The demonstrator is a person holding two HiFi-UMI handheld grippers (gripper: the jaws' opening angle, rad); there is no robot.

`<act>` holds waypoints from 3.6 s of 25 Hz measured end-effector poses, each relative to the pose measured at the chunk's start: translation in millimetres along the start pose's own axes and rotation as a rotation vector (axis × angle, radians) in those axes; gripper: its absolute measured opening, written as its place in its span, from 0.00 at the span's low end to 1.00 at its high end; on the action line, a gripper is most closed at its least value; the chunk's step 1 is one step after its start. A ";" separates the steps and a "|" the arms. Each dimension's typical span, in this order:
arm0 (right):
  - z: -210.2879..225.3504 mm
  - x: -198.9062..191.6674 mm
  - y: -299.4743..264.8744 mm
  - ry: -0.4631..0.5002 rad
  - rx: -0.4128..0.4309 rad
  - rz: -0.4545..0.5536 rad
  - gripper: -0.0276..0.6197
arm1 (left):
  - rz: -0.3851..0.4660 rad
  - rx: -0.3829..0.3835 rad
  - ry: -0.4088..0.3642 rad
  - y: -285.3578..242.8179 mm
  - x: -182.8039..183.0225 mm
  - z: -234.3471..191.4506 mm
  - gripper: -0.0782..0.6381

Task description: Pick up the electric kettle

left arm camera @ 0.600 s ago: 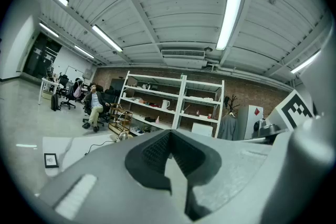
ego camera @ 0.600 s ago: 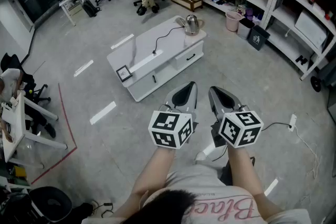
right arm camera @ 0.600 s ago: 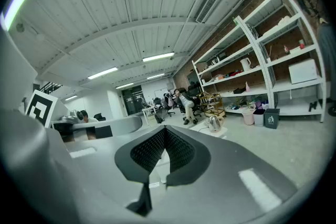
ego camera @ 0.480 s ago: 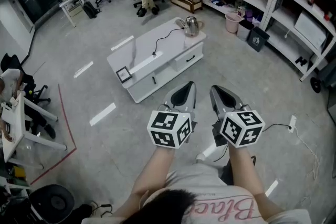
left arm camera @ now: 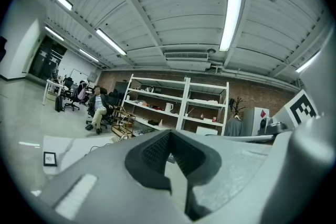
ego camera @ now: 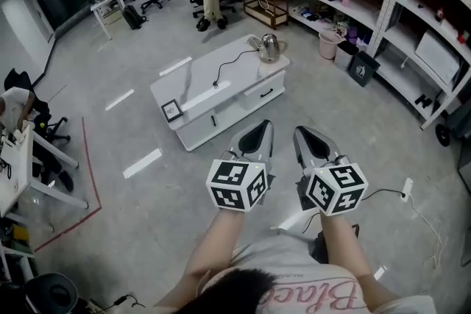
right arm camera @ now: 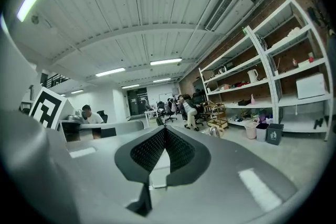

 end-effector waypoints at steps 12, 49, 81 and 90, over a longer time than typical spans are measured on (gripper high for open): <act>28.4 -1.1 -7.8 -0.037 0.051 -0.025 0.08 | 0.000 0.033 -0.008 -24.7 -3.1 2.1 0.12; 129.0 56.4 -274.1 -0.097 -0.043 -0.069 0.08 | -0.127 -0.039 -0.006 -247.5 32.5 -198.5 0.11; 169.8 56.2 -406.4 0.009 -0.079 -0.116 0.08 | -0.098 -0.046 0.088 -340.6 27.0 -304.1 0.11; 235.8 62.0 -467.3 -0.025 -0.061 -0.133 0.08 | -0.100 0.014 0.073 -413.3 22.3 -337.4 0.11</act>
Point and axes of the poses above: the fingertips, and each gripper's own axes: y backward along the fingers, z to its right, x out of its top, the point moved 3 cm from there along y, backward along the fingers, and after that the axes turned 6 degrees about -x, right-handed, at the moved point
